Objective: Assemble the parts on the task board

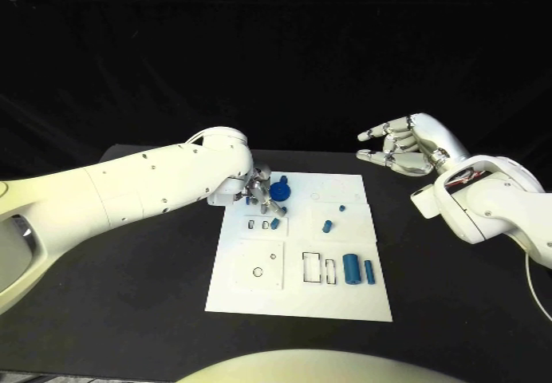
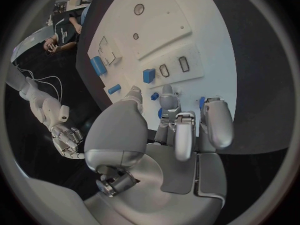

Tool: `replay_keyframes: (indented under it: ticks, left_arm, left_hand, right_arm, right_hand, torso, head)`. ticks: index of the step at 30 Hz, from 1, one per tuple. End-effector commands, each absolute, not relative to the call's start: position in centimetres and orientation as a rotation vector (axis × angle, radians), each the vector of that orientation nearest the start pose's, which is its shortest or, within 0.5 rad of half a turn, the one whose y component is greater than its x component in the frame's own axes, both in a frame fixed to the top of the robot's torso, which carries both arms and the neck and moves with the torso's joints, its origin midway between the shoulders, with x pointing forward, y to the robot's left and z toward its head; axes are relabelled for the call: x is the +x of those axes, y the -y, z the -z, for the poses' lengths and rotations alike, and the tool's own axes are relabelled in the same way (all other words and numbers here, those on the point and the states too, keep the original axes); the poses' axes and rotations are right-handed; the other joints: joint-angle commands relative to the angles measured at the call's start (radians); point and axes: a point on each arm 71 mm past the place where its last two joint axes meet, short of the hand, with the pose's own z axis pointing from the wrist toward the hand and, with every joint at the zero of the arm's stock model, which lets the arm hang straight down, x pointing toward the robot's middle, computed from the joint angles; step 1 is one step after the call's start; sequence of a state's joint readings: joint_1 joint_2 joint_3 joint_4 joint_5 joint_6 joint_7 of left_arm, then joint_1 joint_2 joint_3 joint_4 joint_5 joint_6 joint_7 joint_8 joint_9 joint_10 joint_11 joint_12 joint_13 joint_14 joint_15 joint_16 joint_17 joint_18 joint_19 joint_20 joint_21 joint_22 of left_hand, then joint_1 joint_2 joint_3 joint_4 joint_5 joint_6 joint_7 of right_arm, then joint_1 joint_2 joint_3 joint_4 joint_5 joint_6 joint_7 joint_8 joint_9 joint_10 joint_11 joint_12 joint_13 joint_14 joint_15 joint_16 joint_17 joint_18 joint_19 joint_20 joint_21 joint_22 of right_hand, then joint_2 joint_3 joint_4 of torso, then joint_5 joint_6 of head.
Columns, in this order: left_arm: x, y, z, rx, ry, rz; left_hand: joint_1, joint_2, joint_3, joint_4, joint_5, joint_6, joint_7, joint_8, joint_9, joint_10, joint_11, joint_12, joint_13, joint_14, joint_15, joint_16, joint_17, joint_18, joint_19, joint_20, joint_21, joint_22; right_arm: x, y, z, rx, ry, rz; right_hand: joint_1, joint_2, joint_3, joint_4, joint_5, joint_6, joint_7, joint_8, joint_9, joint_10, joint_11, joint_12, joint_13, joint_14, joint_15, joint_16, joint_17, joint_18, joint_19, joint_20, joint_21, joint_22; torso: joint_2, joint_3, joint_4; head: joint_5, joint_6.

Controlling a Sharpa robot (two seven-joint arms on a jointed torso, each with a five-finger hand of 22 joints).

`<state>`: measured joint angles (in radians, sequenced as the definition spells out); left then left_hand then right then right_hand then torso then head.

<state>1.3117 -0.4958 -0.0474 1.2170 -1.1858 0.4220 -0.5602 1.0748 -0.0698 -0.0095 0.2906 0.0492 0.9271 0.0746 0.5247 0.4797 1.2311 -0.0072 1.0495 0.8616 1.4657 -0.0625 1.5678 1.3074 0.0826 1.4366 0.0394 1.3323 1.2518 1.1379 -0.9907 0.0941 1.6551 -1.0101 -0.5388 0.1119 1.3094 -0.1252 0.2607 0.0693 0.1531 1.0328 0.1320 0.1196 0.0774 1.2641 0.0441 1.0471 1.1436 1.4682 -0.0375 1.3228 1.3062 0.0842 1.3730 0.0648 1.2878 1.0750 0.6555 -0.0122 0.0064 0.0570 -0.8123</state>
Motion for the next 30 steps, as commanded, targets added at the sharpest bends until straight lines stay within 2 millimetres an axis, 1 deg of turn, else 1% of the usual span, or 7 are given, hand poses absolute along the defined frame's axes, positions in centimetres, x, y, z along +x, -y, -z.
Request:
replay_keyframes:
  ticks: [1,7,12,13,16,20,30]
  left_arm:
    - [53.0,-12.4,19.9,0.206,-2.463,0.228]
    - [52.8,-11.8,20.1,0.23,-2.485,0.228]
    - [52.7,-11.5,20.3,0.256,-2.512,0.21]
    - [52.7,-11.5,20.3,0.258,-2.513,0.209]
    - [52.7,-11.3,20.4,0.262,-2.514,0.216]
    - [52.6,-10.9,20.4,0.269,-2.511,0.228]
    - [52.6,-10.5,20.4,0.273,-2.509,0.234]
  left_hand:
    - [0.005,0.014,-0.01,0.0,-0.003,-0.001,-0.009,0.007,0.002,0.002,0.001,0.005,0.003,0.105,-0.007,0.003,0.263,-0.011,0.005,-0.003,0.003,0.002]
    - [0.022,0.026,-0.019,-0.002,-0.002,0.003,-0.011,0.015,0.009,0.0,0.0,0.009,0.007,0.105,-0.008,0.003,0.263,-0.011,0.004,-0.003,0.004,0.004]
    - [0.043,0.038,-0.023,-0.004,-0.002,0.0,-0.011,0.019,0.014,-0.003,-0.001,0.009,0.008,0.105,-0.008,0.003,0.263,-0.011,0.002,-0.003,0.003,0.003]
    - [0.047,0.04,-0.024,-0.004,-0.002,-0.001,-0.01,0.019,0.014,-0.004,-0.001,0.009,0.007,0.105,-0.008,0.003,0.263,-0.011,0.002,-0.003,0.002,0.002]
    - [0.054,0.045,-0.025,-0.004,-0.002,-0.002,-0.01,0.02,0.016,-0.004,-0.001,0.009,0.008,0.105,-0.008,0.003,0.263,-0.011,0.002,-0.003,0.003,0.004]
    - [0.061,0.05,-0.026,-0.004,-0.002,-0.004,-0.01,0.021,0.018,-0.004,0.0,0.011,0.011,0.105,-0.008,0.003,0.263,-0.011,0.002,-0.003,0.004,0.005]
    - [0.068,0.056,-0.027,-0.004,-0.002,-0.005,-0.01,0.023,0.02,-0.003,0.0,0.013,0.013,0.105,-0.007,0.003,0.263,-0.012,0.003,-0.002,0.006,0.009]
  right_arm:
    - [46.7,23.8,13.8,0.291,-1.402,-0.98]
    - [46.6,23.5,14.0,0.29,-1.409,-0.988]
    - [46.5,23.1,14.0,0.288,-1.413,-0.997]
    - [46.5,23.1,14.0,0.288,-1.414,-0.998]
    - [46.5,23.0,14.1,0.289,-1.416,-0.998]
    - [46.6,23.0,14.1,0.291,-1.419,-1.001]
    - [46.7,23.0,14.3,0.297,-1.429,-1.001]
  right_hand:
    - [-0.003,0.002,-0.003,0.002,0.007,-0.003,0.003,0.0,-0.001,-0.005,0.002,-0.002,-0.002,0.042,0.006,-0.005,-0.002,0.012,-0.003,0.006,-0.005,-0.001]
    - [-0.003,0.003,-0.004,0.003,0.011,-0.003,0.003,-0.001,-0.002,-0.005,0.002,-0.003,-0.002,0.042,0.006,-0.006,-0.003,0.013,-0.003,0.006,-0.007,-0.004]
    - [-0.002,0.004,-0.004,0.003,0.014,-0.003,0.003,-0.001,-0.002,-0.005,0.002,-0.003,-0.002,0.042,0.006,-0.007,-0.004,0.013,-0.004,0.006,-0.008,-0.006]
    - [-0.002,0.004,-0.004,0.003,0.014,-0.003,0.003,-0.001,-0.002,-0.005,0.002,-0.003,-0.002,0.042,0.006,-0.007,-0.004,0.013,-0.004,0.006,-0.008,-0.006]
    - [-0.002,0.004,-0.004,0.003,0.014,-0.003,0.003,-0.001,-0.002,-0.005,0.002,-0.003,-0.002,0.042,0.006,-0.007,-0.004,0.013,-0.004,0.006,-0.008,-0.006]
    - [-0.001,0.005,-0.004,0.003,0.016,-0.003,0.003,-0.001,-0.002,-0.005,0.002,-0.003,-0.002,0.042,0.006,-0.007,-0.004,0.013,-0.003,0.006,-0.008,-0.006]
    - [-0.001,0.005,-0.005,0.003,0.017,-0.003,0.003,0.0,-0.002,-0.005,0.002,-0.003,-0.003,0.042,0.006,-0.008,-0.004,0.014,-0.004,0.006,-0.009,-0.007]
  torso:
    - [0.0,-0.0003,0.0047]
    - [0.0,-0.0021,0.0124]
    - [0.0,-0.0013,0.0124]
    - [-0.001,-0.0025,0.0147]
    - [-0.001,-0.0025,0.0179]
    - [-0.001,-0.002,0.0203]
    - [0.0,-0.0033,0.0274]
  head:
    - [-0.002,-0.002]
    - [-0.011,-0.002]
    - [-0.013,-0.003]
    - [-0.015,-0.004]
    - [-0.018,-0.006]
    - [-0.02,-0.008]
    - [-0.031,-0.012]
